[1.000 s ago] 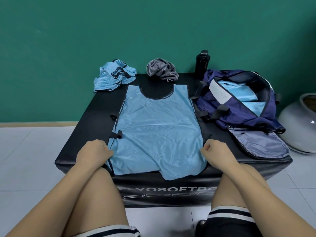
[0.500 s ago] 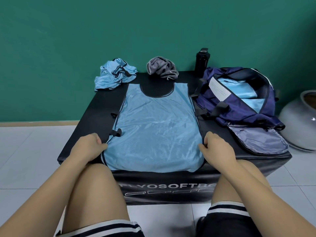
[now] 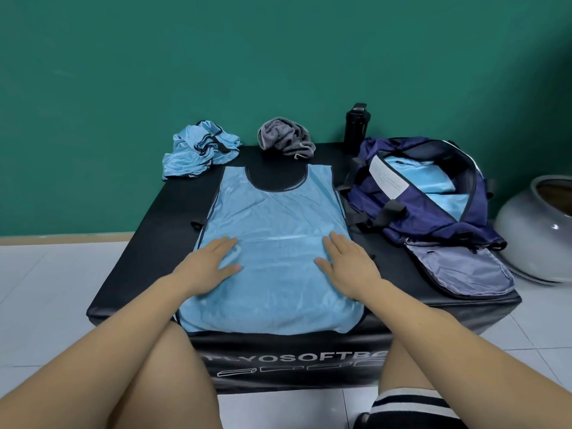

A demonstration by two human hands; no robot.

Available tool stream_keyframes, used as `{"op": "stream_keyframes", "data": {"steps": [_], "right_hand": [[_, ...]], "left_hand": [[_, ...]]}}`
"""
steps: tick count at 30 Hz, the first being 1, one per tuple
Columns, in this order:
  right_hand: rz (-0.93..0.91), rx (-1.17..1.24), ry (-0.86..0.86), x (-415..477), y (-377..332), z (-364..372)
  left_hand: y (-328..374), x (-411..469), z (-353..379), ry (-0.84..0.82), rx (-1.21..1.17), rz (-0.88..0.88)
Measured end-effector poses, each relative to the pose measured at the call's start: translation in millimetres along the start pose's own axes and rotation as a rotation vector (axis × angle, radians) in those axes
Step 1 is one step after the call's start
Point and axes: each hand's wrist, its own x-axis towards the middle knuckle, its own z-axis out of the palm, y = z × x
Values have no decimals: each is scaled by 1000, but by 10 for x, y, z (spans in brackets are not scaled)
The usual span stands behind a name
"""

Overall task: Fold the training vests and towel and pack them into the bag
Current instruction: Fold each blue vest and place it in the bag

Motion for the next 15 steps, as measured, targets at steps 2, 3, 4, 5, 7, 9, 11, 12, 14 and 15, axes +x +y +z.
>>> {"op": "stream_keyframes", "data": {"steps": [2, 3, 4, 5, 7, 9, 11, 12, 14, 15], "right_hand": [[72, -30, -26, 13, 140, -33], [102, -47, -44, 11, 190, -57], [122, -82, -50, 11, 219, -90], [129, -139, -36, 17, 220, -128], [126, -269, 36, 64, 163, -215], [90, -320, 100, 197, 98, -304], [38, -272, 123, 402, 41, -395], [12, -239, 133, 528, 15, -414], [-19, -186, 146, 816, -29, -431], [-20, -173, 142, 965, -45, -442]], "left_hand": [[-133, 18, -36, -16, 46, -47], [-203, 31, -54, -22, 59, -73], [-258, 48, -84, -25, 64, -93], [-298, 75, -120, -22, 69, -107], [-336, 186, -210, 49, 116, -113], [-302, 362, -331, 169, 145, -112], [-239, 566, -419, 264, 125, -85], [-196, 661, -444, 293, 115, -55], [-141, 879, -435, 302, 125, 27], [-125, 999, -413, 296, 138, 64]]}}
